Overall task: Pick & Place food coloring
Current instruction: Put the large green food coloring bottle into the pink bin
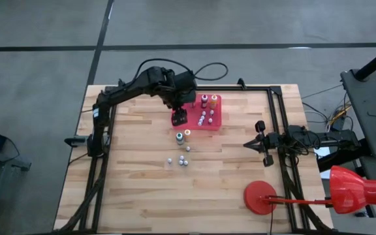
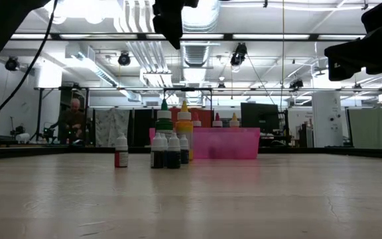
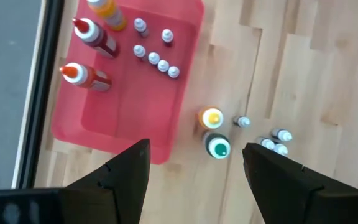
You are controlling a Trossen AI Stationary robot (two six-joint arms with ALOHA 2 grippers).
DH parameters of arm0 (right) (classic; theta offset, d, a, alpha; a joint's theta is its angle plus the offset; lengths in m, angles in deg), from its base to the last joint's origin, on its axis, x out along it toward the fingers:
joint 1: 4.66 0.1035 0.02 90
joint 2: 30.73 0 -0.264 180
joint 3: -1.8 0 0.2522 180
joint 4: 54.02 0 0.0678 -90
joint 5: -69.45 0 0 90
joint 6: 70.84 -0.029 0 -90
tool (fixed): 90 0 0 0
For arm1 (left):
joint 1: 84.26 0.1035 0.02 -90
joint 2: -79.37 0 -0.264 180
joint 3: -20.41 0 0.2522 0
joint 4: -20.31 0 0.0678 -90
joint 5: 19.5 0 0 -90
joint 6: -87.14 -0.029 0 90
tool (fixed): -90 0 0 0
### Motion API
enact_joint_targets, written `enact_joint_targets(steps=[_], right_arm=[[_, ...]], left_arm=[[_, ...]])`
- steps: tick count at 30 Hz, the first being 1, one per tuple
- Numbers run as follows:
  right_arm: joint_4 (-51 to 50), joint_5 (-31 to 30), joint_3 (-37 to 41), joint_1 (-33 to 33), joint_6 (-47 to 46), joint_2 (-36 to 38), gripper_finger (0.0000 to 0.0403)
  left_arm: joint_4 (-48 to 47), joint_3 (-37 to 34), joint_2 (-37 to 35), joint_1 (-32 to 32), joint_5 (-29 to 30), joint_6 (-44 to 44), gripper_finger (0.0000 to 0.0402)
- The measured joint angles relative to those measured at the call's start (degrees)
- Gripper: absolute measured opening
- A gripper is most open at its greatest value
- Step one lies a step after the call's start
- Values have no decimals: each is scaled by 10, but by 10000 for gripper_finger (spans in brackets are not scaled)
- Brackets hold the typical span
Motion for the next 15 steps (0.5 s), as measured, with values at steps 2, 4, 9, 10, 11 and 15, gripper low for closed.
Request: enact_joint_targets(steps=[2, 4, 9, 10, 11, 15], right_arm=[[0, 0, 0, 0, 0, 0, 8], [0, 0, 0, 0, 0, 0, 8], [0, 0, 0, 0, 0, 0, 8], [0, 0, 0, 0, 0, 0, 8], [0, 0, 0, 0, 0, 0, 8], [0, 0, 0, 0, 0, 0, 8]], left_arm=[[-3, 0, 0, -7, 0, 3, 227], [-9, 0, 0, -13, 0, 5, 227], [-14, 0, 0, -24, 0, 5, 227], [-14, 0, 0, -26, 0, 5, 227], [-14, 0, 0, -27, 0, 6, 227], [-14, -1, 0, -31, 0, 9, 227]])
